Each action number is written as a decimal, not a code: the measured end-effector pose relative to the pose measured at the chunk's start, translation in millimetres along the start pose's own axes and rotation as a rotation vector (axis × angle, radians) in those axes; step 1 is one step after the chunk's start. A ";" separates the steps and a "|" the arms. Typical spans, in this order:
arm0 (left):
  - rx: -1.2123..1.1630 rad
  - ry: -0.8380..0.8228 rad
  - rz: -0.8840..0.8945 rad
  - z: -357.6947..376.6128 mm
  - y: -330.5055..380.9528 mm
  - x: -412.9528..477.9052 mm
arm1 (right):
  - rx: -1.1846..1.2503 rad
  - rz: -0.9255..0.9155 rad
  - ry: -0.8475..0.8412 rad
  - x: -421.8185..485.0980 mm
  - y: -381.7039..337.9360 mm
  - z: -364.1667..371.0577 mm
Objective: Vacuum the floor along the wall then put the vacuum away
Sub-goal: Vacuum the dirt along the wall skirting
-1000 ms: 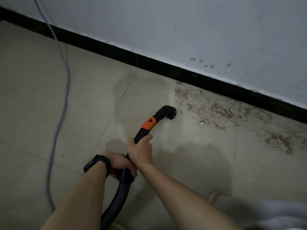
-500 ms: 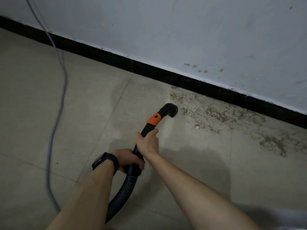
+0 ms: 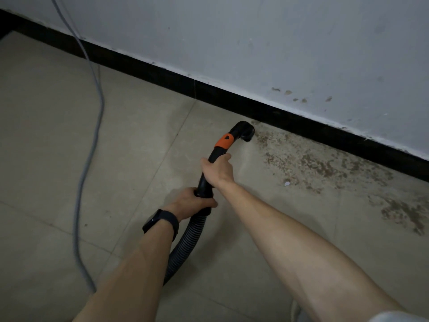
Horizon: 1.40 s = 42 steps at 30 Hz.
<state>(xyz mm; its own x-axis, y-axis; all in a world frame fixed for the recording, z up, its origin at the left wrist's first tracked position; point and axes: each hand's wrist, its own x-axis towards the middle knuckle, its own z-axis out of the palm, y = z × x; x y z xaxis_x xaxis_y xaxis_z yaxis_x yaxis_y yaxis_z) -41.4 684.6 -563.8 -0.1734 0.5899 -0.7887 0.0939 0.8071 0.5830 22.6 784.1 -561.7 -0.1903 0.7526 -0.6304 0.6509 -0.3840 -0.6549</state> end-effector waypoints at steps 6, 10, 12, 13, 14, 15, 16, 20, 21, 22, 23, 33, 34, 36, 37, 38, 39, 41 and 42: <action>0.033 0.074 0.024 -1.9 -0.2 9.2 | 0.008 -0.007 -0.003 13.6 -5.4 2.4; 0.062 0.122 0.025 -1.0 4.8 14.3 | 0.001 -0.006 0.013 24.7 -11.3 -0.6; 0.124 0.127 0.020 -0.6 9.3 16.2 | -0.025 -0.007 0.019 27.7 -12.8 -0.7; 0.146 0.131 0.016 -0.6 12.2 17.3 | -0.038 -0.009 0.024 29.3 -13.7 -0.6; 0.155 0.133 0.016 -0.5 15.2 18.4 | -0.048 -0.013 0.031 30.5 -15.0 -1.4; 0.147 0.132 0.017 -0.1 18.0 20.0 | -0.056 -0.014 0.038 32.3 -17.1 -2.4; 0.125 0.130 0.019 1.1 21.2 20.8 | -0.064 -0.013 0.045 33.5 -19.5 -4.7; 0.038 0.118 0.021 9.1 28.9 20.1 | -0.105 -0.001 0.069 37.3 -19.7 -12.3; 0.032 0.112 0.018 11.6 29.6 19.0 | -0.108 0.008 0.078 37.3 -17.4 -14.0; 0.039 0.105 0.017 13.5 30.6 18.0 | -0.105 0.015 0.087 36.9 -14.9 -15.9; 0.053 0.094 0.018 15.2 31.5 17.3 | -0.102 0.021 0.092 36.8 -12.0 -17.7; 0.159 0.097 0.078 38.4 39.8 17.2 | -0.001 0.009 0.068 32.9 2.2 -53.1; 0.169 0.100 0.084 40.5 40.5 16.1 | 0.010 0.008 0.066 31.6 2.9 -55.9; 0.205 0.101 0.097 43.4 41.9 13.6 | 0.027 0.015 0.060 30.4 4.8 -59.1; 0.219 0.099 0.103 44.2 42.6 12.5 | 0.038 0.021 0.058 29.1 5.3 -60.4; 0.225 0.098 0.107 43.9 43.4 11.9 | 0.048 0.026 0.052 27.6 4.4 -61.8; 0.230 0.097 0.111 42.5 44.6 11.5 | 0.056 0.027 0.047 26.4 2.5 -62.6; 0.245 0.090 0.112 36.6 48.1 12.5 | 0.063 0.024 0.040 26.1 -2.1 -62.5; 0.248 0.087 0.114 32.8 49.6 13.5 | 0.065 0.020 0.038 26.5 -4.9 -61.3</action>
<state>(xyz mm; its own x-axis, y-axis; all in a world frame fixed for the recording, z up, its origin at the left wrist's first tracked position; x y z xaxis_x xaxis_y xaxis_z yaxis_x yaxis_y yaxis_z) -6.9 733.5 -552.0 -0.2305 0.6813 -0.6947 0.3532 0.7239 0.5927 59.4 838.8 -549.6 -0.1491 0.7637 -0.6281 0.6047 -0.4321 -0.6690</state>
